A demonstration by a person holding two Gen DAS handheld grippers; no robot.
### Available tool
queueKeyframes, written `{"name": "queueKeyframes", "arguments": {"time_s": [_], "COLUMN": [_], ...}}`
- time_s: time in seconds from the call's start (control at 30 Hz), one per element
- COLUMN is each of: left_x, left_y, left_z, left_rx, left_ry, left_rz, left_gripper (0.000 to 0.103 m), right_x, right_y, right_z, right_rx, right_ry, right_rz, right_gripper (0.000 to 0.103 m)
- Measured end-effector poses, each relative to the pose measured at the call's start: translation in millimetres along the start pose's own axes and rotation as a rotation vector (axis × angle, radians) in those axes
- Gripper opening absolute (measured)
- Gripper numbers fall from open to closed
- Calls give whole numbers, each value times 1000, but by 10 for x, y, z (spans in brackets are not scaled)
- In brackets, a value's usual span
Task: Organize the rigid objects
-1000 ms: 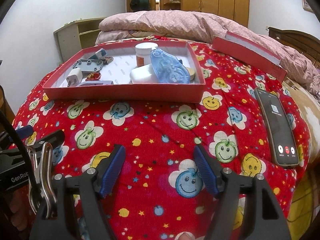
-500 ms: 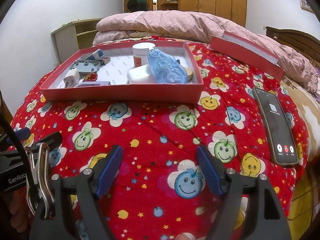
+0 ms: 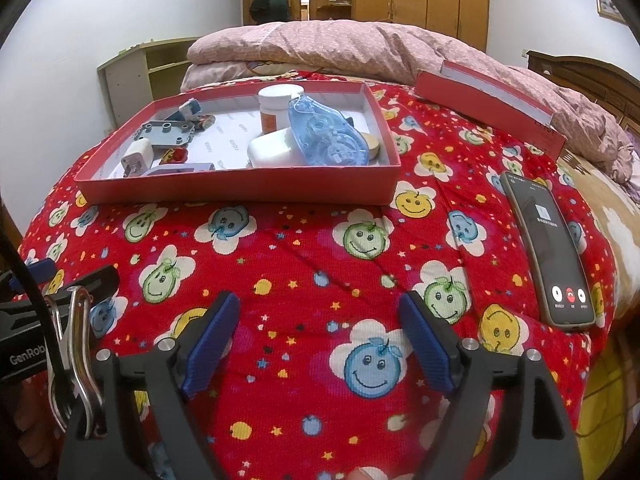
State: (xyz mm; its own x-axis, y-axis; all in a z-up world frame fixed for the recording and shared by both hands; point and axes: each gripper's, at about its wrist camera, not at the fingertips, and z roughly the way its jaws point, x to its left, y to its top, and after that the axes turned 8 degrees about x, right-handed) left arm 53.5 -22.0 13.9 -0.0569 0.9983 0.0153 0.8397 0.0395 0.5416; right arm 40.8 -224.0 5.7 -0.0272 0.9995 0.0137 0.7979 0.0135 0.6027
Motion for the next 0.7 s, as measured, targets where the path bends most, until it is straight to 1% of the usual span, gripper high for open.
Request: {"name": "queueKeyframes", "arguments": {"time_s": [0.7], "left_x": [-2], "left_y": [-16], "left_z": [-8], "left_rx": [-4], "left_ry": [0], "left_rz": [2], "left_gripper": [95], "right_x": [-2], "right_y": [-2], "right_z": [1], "right_rx": [0], "right_ry": [-1], "right_rz": [-1], "right_gripper": [85]}}
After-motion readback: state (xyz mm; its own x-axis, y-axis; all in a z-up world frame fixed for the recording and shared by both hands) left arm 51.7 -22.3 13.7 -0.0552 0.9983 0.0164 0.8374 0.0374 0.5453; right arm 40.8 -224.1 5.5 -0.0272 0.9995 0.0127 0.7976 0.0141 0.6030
